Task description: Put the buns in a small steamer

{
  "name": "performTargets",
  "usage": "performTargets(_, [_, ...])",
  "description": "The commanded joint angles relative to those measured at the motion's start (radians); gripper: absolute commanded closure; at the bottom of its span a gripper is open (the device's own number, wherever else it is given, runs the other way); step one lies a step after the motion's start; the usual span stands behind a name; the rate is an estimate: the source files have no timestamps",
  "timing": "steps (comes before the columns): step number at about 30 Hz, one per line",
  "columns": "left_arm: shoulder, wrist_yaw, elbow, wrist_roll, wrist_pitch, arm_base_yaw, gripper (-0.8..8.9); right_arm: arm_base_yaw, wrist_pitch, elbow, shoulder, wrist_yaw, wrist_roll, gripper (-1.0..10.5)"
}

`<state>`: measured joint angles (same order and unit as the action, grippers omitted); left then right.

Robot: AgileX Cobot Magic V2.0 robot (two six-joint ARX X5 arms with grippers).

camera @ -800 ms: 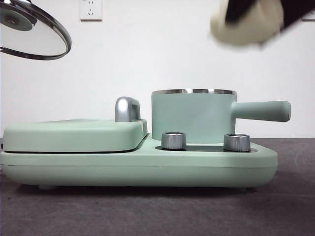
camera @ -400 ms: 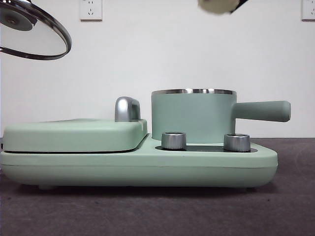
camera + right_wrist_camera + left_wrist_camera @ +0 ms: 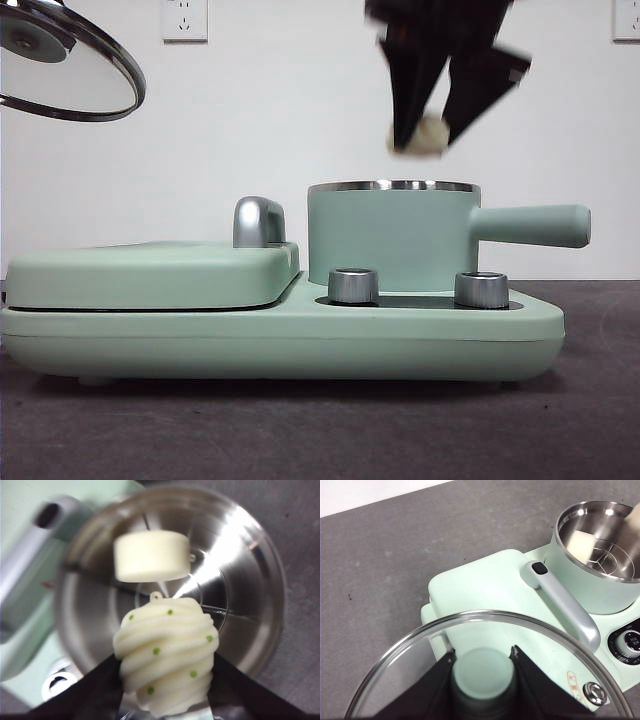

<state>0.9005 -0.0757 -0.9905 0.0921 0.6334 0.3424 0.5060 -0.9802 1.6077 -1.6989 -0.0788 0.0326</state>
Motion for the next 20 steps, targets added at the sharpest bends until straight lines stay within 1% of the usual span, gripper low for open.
performTargets(1, [0.002,0.001,-0.016,0.001,-0.029,0.002,7.99,-0.003,0.014,0.023,-0.072,-0.003,-0.03,7.3])
performTargets(4, [0.002,0.001,-0.016,0.001,-0.029,0.002,7.99,-0.007,0.021,0.023,-0.124,-0.002,-0.049,7.3])
performTargets(10, [0.002,0.001,-0.016,0.001,-0.028,0.002,7.99,-0.007,0.076,0.023,-0.188,-0.002,-0.06,7.3])
performTargets(11, [0.002,0.001,-0.016,0.001,-0.028,0.002,7.99,-0.007,0.078,0.023,-0.19,-0.002,-0.061,7.0])
performTargets(13, [0.002,0.001,-0.016,0.0,-0.028,0.002,7.99,-0.005,0.092,0.023,-0.193,-0.002,-0.067,6.0])
performTargets(16, [0.002,0.001,-0.016,0.0,-0.028,0.002,7.99,-0.004,0.078,0.027,-0.189,-0.003,-0.066,5.8])
performTargets(20, [0.002,0.001,-0.016,0.0,-0.027,0.002,7.99,-0.002,-0.009,0.071,-0.121,0.001,-0.063,5.9])
